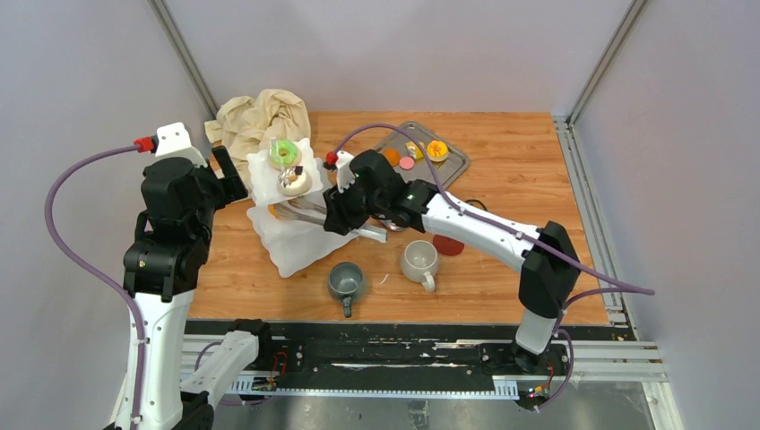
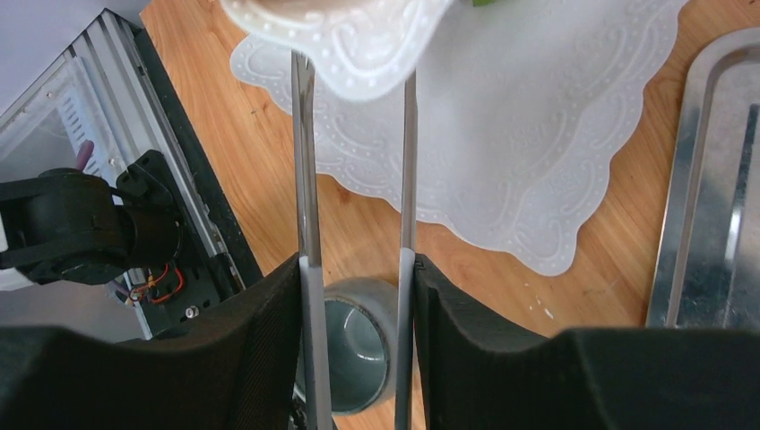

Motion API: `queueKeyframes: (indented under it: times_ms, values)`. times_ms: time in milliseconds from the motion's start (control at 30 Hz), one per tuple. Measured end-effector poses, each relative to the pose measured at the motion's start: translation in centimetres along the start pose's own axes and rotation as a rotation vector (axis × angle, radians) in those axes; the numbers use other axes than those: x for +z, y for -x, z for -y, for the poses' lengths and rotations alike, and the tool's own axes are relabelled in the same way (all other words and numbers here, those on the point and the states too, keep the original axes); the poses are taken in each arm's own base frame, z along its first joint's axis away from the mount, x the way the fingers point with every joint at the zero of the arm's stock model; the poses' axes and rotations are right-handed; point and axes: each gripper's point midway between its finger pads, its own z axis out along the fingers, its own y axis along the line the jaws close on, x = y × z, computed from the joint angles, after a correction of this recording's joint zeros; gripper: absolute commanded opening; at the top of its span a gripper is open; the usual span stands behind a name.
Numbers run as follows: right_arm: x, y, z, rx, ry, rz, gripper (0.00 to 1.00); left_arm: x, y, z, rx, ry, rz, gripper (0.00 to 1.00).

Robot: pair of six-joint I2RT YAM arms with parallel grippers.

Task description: Serve the afternoon tea

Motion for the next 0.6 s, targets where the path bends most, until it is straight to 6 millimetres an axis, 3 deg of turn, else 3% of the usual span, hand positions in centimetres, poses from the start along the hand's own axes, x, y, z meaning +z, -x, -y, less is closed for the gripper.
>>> queueKeyframes:
  times_ms: [133, 300, 400, 600]
  values:
    - [-1.9, 0.0, -0.3, -0.005, -0.008, 0.019, 0.43, 0.0, 0.0, 0.0, 0.000, -0.001, 0.000, 0.87]
    - [-3.9, -0.1, -0.4, -0.023, -0.025, 0.039, 0.29, 0.0, 0.0, 0.0, 0.000, -0.002, -0.001, 0.87]
    - [-5.2, -1.6, -0.1, -0.025, -0.045, 0.015, 0.22, 0.0, -0.1, 0.1, 0.000, -0.003, -0.002, 0.87]
    - [-9.0, -4.9, 2.6, 0.009, -0.133, -0.021, 0.20, 0.1, -0.2, 0.2, 0.001, -0.008, -0.005, 0.87]
